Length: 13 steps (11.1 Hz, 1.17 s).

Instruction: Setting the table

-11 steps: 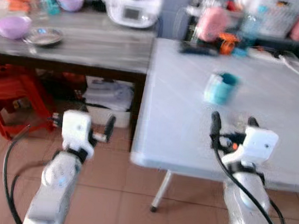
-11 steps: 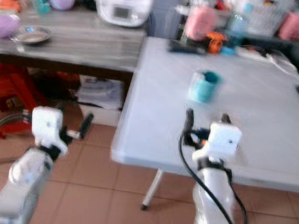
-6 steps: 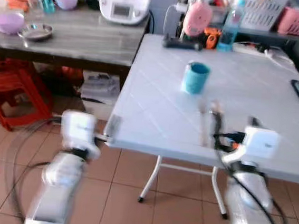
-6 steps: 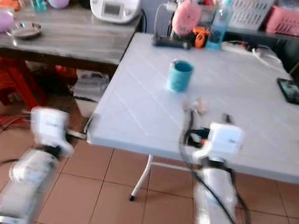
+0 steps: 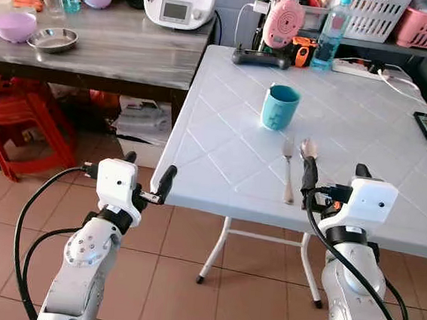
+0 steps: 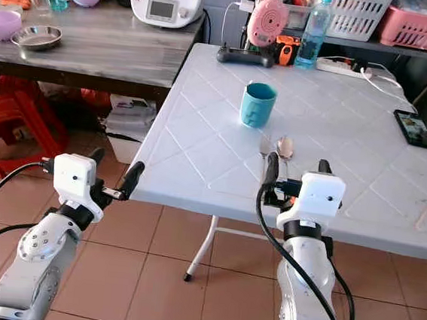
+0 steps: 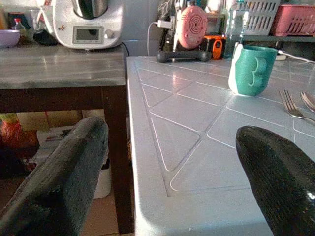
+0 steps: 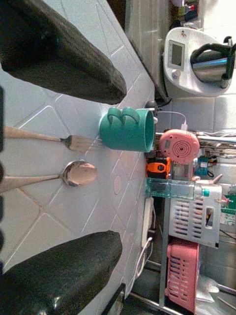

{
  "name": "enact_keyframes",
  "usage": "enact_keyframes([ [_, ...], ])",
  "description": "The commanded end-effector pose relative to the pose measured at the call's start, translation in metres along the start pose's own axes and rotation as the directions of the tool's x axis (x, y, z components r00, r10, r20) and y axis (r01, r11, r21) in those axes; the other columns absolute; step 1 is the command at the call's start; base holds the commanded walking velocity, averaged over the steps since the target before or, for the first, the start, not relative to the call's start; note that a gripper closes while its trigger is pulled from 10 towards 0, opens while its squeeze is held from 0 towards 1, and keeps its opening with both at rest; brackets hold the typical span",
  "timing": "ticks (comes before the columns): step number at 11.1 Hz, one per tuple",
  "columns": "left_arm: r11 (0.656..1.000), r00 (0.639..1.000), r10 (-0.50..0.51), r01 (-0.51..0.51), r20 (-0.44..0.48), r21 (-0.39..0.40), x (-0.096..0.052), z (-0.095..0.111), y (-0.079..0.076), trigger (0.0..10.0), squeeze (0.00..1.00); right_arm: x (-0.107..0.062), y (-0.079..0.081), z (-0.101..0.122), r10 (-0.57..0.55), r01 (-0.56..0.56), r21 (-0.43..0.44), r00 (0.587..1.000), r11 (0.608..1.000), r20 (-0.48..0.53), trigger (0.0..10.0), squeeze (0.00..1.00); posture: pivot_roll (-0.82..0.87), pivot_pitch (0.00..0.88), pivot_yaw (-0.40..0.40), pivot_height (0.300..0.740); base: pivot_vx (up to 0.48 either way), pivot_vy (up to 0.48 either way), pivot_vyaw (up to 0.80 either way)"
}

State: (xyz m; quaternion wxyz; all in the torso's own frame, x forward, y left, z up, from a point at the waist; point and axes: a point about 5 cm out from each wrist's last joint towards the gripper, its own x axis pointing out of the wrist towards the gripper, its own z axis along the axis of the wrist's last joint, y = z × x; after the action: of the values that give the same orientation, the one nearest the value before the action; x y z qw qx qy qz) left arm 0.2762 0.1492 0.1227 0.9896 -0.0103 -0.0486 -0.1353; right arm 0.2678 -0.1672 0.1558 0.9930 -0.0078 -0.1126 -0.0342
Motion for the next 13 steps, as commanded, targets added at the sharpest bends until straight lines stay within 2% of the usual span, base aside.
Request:
enact_keyframes([
  [1, 1.0, 1.0, -0.023, 0.023, 0.007, -0.002, -0.0006, 0.002, -0.0027, 10.0, 0.0, 0.0012, -0.001, -0.0001, -0.01, 0.01, -0.004, 1.0, 1.0, -0.003, 10.0, 0.0, 0.06, 0.045, -0.003, 0.74, 0.251, 0.0, 0.0],
  [13, 0.997, 0.997, -0.073, 0.073, 0.0, -0.013, -0.0024, 0.0014, -0.0073, 10.0, 0.0, 0.0026, 0.0023, -0.0029, 0.003, -0.003, -0.003, 1.0, 1.0, -0.011, 10.0, 0.0, 0.07, 0.044, -0.006, 0.74, 0.285, 0.0, 0.0],
])
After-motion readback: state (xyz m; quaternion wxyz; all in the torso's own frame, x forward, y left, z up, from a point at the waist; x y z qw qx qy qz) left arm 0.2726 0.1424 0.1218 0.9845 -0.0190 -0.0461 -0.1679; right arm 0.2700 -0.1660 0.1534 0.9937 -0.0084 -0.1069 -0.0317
